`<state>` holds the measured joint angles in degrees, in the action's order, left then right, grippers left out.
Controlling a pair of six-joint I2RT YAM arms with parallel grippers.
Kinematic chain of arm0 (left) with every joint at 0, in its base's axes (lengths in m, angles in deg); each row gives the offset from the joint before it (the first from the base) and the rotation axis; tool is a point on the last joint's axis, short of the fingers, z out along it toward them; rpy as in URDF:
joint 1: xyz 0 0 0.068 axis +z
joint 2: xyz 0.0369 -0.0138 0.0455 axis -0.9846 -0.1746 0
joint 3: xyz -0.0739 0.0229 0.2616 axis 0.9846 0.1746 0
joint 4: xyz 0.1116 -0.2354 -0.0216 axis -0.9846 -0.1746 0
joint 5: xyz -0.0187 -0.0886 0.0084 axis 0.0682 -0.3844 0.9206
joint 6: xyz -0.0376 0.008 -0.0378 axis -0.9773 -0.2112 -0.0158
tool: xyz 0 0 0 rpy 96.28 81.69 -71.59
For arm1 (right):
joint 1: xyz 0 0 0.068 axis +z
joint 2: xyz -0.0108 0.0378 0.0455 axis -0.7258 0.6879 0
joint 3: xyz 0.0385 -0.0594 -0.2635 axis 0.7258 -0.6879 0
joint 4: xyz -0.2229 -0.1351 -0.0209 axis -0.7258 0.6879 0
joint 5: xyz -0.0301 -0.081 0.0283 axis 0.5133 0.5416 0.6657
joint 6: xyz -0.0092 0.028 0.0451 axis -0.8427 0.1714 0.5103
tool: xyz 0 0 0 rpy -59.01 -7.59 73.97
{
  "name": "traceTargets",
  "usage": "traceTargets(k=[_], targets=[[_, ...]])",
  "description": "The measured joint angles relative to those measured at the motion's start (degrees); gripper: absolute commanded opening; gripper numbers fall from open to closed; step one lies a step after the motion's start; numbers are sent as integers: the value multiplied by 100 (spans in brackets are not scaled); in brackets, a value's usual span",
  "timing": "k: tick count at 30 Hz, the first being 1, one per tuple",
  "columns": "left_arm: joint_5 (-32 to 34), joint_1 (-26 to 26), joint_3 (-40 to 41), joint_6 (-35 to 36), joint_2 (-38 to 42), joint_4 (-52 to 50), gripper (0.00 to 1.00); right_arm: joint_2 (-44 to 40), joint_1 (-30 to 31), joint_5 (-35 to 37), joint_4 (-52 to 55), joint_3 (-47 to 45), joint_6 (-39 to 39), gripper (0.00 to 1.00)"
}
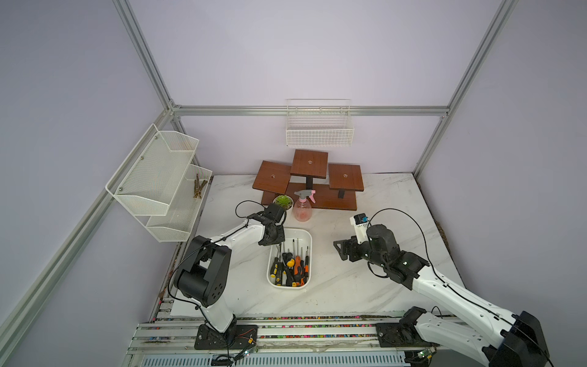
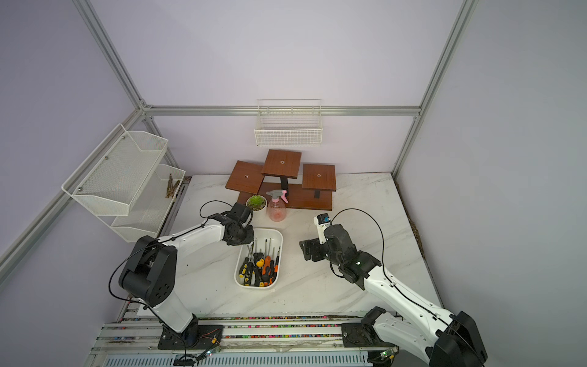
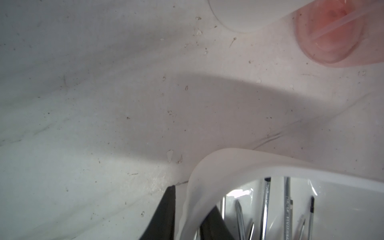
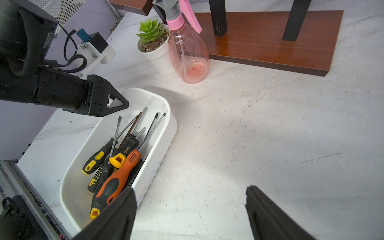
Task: Take out the screwdriver from the storage box
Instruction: Pick up the storage box at the center of the board.
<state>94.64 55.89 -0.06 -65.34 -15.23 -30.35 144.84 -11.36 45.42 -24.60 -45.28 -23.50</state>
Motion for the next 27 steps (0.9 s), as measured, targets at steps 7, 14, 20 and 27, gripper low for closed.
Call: traceTargets(k=[7, 14, 20, 27], targets=[[-146, 57, 70, 39, 2, 269, 0, 199, 4, -59, 127, 168, -2, 86], [-216, 81, 118, 72, 57, 334, 0, 90, 13, -59, 531, 616, -2, 86], [-236, 35, 120, 96, 240, 256, 0, -164, 133, -13, 839, 890, 7, 86], [-26, -354, -48, 83, 525, 133, 0, -426, 389, 96, 1143, 892, 175, 86]])
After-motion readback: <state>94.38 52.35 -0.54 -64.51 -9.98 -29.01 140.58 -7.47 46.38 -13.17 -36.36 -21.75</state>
